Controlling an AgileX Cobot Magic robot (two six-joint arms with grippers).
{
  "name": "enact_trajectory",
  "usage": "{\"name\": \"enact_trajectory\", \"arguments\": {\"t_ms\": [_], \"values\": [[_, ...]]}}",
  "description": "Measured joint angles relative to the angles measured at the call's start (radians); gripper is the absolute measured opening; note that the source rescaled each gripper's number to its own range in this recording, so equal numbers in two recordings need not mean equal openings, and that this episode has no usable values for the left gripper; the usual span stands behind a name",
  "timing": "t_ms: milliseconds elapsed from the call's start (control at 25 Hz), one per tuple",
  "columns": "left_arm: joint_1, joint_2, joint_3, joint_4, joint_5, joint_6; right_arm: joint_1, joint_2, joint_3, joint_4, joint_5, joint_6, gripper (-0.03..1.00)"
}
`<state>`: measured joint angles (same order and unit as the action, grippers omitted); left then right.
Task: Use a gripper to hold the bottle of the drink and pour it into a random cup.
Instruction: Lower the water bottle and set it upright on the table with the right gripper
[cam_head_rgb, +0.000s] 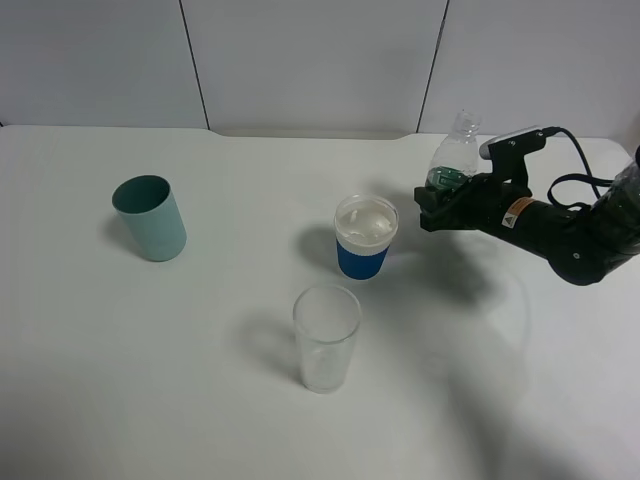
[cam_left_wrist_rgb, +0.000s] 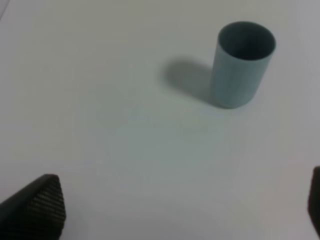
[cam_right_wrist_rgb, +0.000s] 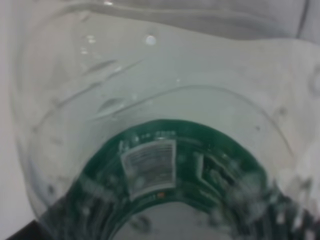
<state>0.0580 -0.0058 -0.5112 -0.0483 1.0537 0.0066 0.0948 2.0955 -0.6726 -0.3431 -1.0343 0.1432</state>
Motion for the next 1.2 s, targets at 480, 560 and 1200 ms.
{"name": "enact_trajectory", "arguments": {"t_ms": [480, 560, 1200], "values": [[0.000, 0.000, 0.000, 0.000, 0.000, 0.001, 0.000, 0.010, 0.000, 0.001, -0.002, -0.074, 0.00], [0.000, 0.000, 0.000, 0.000, 0.000, 0.001, 0.000, 0.010, 0.000, 0.001, -0.003, -0.074, 0.00], [0.000, 0.000, 0.000, 0.000, 0.000, 0.001, 0.000, 0.010, 0.000, -0.007, -0.005, -0.027, 0.77]]}}
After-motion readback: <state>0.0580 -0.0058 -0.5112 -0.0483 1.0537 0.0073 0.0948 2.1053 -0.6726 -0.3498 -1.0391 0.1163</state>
